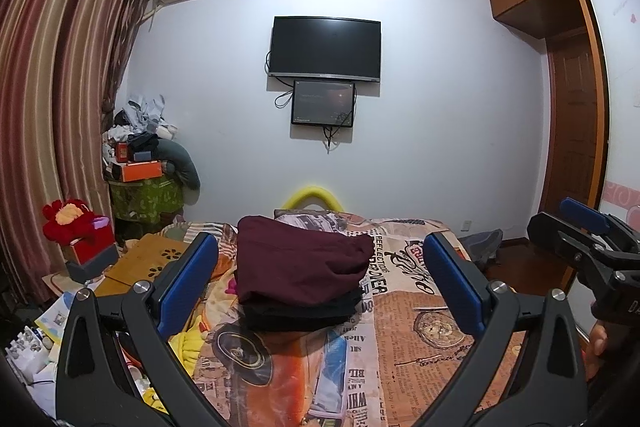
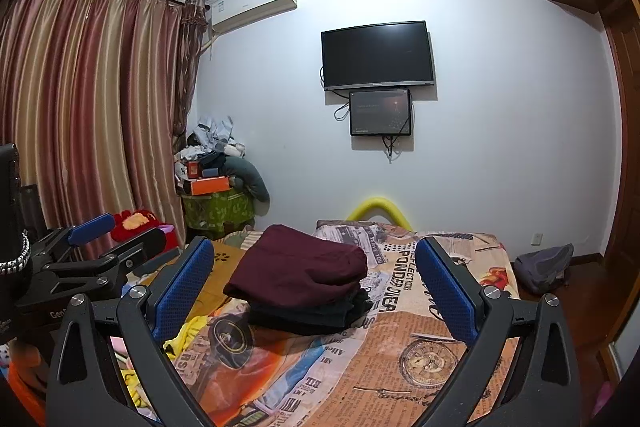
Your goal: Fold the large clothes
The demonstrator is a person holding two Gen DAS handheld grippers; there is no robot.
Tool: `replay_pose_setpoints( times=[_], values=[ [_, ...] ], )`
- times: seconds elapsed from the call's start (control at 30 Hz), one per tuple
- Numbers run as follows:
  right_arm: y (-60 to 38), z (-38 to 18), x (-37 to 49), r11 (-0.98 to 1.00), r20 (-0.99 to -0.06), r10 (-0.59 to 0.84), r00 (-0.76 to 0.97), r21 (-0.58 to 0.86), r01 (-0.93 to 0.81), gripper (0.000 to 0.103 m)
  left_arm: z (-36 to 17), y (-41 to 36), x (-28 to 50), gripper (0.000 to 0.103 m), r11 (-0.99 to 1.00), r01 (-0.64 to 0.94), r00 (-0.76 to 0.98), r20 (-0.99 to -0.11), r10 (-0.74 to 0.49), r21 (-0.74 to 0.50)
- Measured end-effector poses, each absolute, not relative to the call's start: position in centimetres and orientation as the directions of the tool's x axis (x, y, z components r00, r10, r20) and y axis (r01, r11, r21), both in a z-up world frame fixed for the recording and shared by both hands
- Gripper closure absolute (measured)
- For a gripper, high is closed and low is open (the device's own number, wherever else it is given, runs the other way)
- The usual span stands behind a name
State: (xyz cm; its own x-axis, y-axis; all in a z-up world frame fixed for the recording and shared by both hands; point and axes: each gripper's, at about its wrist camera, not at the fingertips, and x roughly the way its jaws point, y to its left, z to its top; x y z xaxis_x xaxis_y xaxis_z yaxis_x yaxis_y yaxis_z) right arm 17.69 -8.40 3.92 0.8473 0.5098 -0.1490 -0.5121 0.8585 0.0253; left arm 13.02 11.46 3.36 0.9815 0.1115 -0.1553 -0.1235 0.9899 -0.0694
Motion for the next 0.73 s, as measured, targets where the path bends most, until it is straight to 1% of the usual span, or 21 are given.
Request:
replay_pose_setpoints(
  times=[0.3, 0.5, 0.73],
  values=[
    [-8.49, 3.75, 17.77, 0.859, -0.151, 0.509, 0.847, 0.03, -0.511, 0.003, 3.26, 11.28, 13.15, 0.0, 0.991, -0.119, 0.981, -0.161, 0.107, -0.063],
    [-8.48, 3.74, 17.64, 0.861, -0.151, 0.505, 0.85, 0.025, -0.508, 0.003, 3.18, 11.05, 13.15, 0.0, 0.993, -0.095, 0.984, -0.16, 0.083, -0.069],
    [-8.62, 3.7, 17.74, 0.861, -0.153, 0.507, 0.848, 0.038, -0.507, 0.003, 3.06, 10.71, 13.15, 0.0, 0.993, -0.1, 0.983, -0.158, 0.09, -0.056]
  ],
)
